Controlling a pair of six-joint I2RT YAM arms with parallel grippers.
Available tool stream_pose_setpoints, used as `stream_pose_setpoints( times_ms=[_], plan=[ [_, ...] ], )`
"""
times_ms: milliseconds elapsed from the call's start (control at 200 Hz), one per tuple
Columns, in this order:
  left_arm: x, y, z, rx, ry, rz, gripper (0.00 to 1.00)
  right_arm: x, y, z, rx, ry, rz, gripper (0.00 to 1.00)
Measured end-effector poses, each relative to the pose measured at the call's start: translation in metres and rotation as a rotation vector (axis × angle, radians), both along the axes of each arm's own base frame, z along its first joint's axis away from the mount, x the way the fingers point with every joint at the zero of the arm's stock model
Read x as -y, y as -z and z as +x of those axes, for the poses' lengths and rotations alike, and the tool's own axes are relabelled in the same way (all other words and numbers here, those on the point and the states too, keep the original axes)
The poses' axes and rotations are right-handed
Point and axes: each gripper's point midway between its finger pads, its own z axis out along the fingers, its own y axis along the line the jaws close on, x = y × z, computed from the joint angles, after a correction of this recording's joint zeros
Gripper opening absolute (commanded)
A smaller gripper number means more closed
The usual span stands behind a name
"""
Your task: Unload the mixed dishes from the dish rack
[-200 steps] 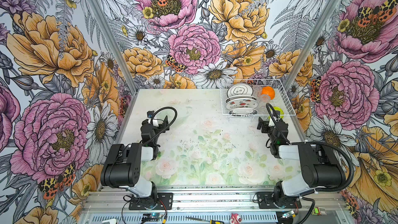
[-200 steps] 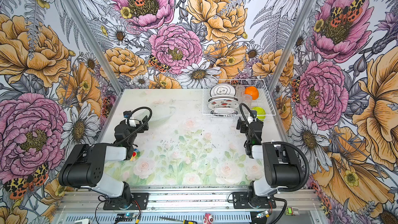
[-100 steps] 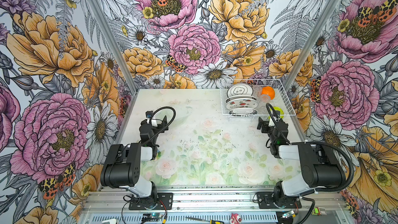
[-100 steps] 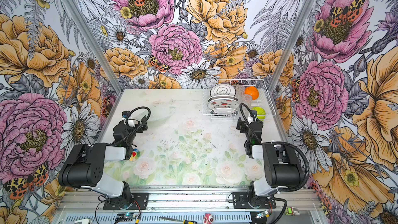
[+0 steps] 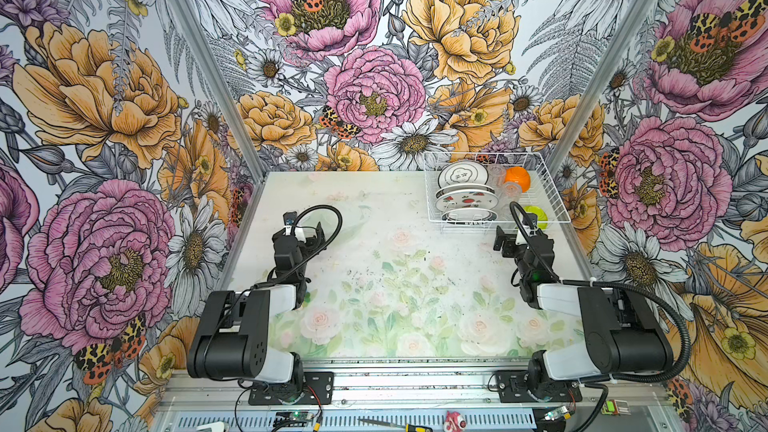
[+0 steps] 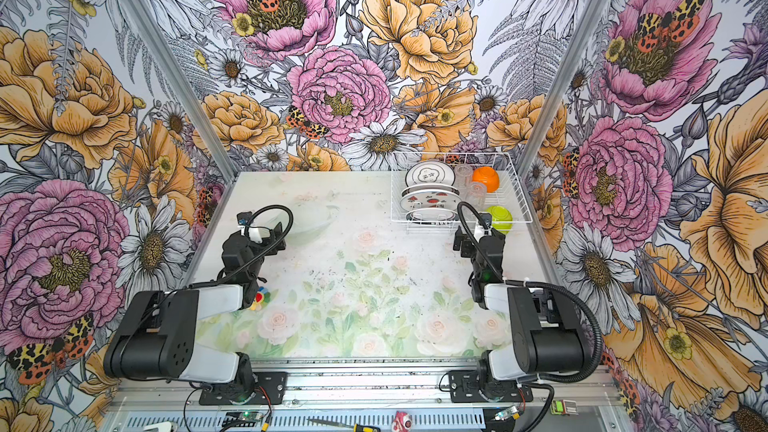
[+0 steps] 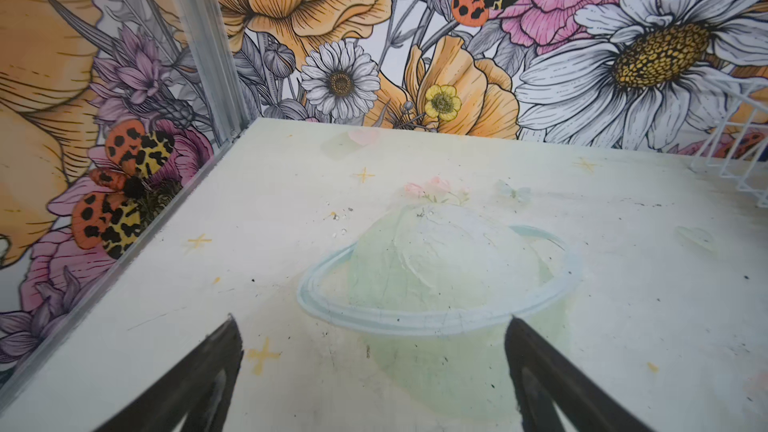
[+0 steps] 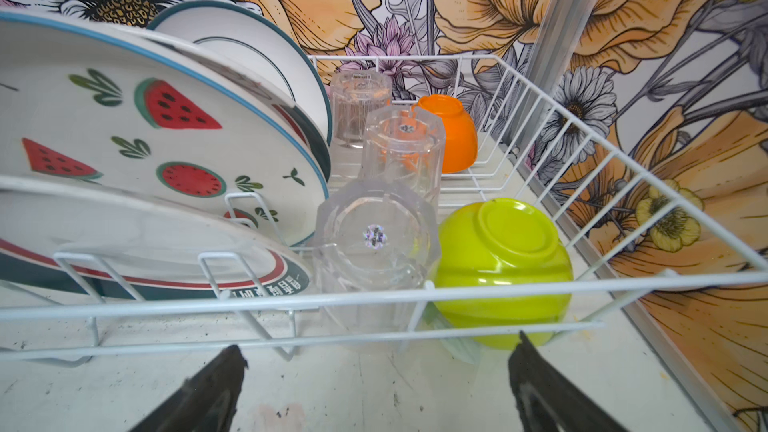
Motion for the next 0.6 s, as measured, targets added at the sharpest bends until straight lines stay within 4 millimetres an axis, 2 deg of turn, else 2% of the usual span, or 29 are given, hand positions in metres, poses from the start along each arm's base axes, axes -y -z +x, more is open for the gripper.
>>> stream_pose_setpoints(
  times_ms=[115, 275, 375, 465, 601],
  plan=[
    [-0.002, -0.030, -0.006, 0.055, -0.100, 0.023, 0.99, -0.009, -0.014, -0.004, 0.021, -0.013, -0.032, 0.99],
    [0.015, -0.066, -0.014, 0.093, -0.160, 0.031, 0.99, -0.014, -0.047, -0.015, 0.080, -0.021, -0.034, 0.99],
    [0.034, -0.088, -0.015, 0.099, -0.177, 0.013, 0.99, -0.014, -0.072, -0.018, 0.115, -0.019, -0.012, 1.00],
    [0.055, -0.099, -0.018, 0.087, -0.162, -0.022, 0.99, -0.015, -0.092, -0.018, 0.136, -0.018, 0.021, 1.00],
    [0.092, -0.104, -0.019, 0.021, -0.116, -0.080, 0.99, -0.017, -0.103, -0.026, 0.118, -0.016, 0.094, 0.99]
  ],
)
